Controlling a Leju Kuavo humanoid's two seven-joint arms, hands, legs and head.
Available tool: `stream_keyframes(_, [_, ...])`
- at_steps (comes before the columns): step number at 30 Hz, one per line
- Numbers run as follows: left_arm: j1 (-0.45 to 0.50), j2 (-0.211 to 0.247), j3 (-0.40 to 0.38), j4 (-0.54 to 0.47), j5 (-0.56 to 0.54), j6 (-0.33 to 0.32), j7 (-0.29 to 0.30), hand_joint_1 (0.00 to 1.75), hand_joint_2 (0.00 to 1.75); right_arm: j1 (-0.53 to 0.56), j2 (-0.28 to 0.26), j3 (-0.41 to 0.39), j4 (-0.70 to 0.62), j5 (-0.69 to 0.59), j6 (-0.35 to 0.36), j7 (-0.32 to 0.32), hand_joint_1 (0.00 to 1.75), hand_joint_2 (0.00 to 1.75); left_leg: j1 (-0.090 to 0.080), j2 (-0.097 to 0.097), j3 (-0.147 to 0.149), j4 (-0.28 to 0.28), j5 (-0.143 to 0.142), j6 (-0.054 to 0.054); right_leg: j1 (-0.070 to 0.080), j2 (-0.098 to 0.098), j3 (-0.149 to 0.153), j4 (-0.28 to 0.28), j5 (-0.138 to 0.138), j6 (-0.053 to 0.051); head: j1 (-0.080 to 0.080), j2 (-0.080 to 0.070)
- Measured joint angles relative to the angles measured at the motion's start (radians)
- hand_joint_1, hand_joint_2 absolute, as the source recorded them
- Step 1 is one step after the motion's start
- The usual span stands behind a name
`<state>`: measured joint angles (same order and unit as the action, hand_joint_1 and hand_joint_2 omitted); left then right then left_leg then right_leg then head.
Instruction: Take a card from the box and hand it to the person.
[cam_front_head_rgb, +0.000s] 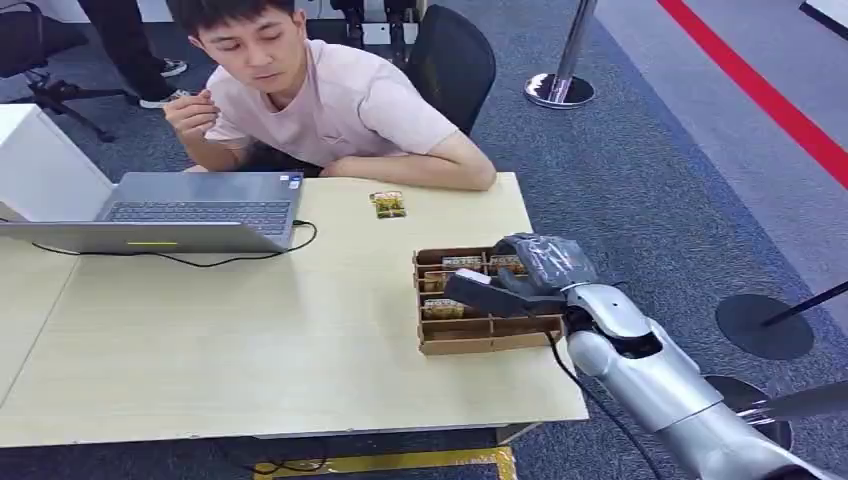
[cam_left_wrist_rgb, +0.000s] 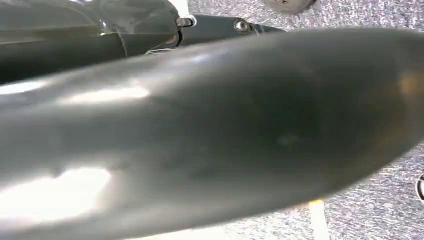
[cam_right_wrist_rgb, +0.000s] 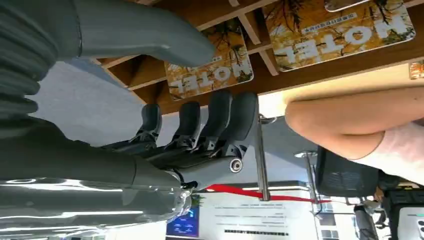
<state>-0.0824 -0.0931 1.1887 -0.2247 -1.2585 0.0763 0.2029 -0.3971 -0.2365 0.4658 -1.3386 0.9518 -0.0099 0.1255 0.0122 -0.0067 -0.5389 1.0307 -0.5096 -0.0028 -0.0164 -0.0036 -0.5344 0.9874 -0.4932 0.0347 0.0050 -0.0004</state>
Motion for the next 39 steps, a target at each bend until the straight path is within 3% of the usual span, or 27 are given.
stream_keyframes(4, [0.000, 0.000, 0.000, 0.000, 0.000, 0.000, -0.003, 0.00, 0.00, 0.000, 0.000, 0.001, 0.005, -0.002, 0.000, 0.001, 0.84, 1.75, 0.000, 0.000, 0.000, 0.000, 0.000, 0.000, 0.000, 0.000, 0.000, 0.000, 0.000, 0.000, 0.000, 0.000])
stream_keyframes(16, [0.000, 0.000, 0.000, 0.000, -0.001, 0.000, 0.000, 0.00, 0.00, 0.000, -0.008, 0.009, 0.010, -0.008, 0.000, 0.003, 0.99, 1.75, 0.000, 0.000, 0.000, 0.000, 0.000, 0.000, 0.000, 0.000, 0.000, 0.000, 0.000, 0.000, 0.000, 0.000])
stream_keyframes(39, [0.000, 0.000, 0.000, 0.000, -0.002, -0.002, 0.000, 0.00, 0.00, 0.000, -0.014, 0.015, 0.013, -0.006, 0.006, 0.012, 1.05, 1.75, 0.000, 0.000, 0.000, 0.000, 0.000, 0.000, 0.000, 0.000, 0.000, 0.000, 0.000, 0.000, 0.000, 0.000])
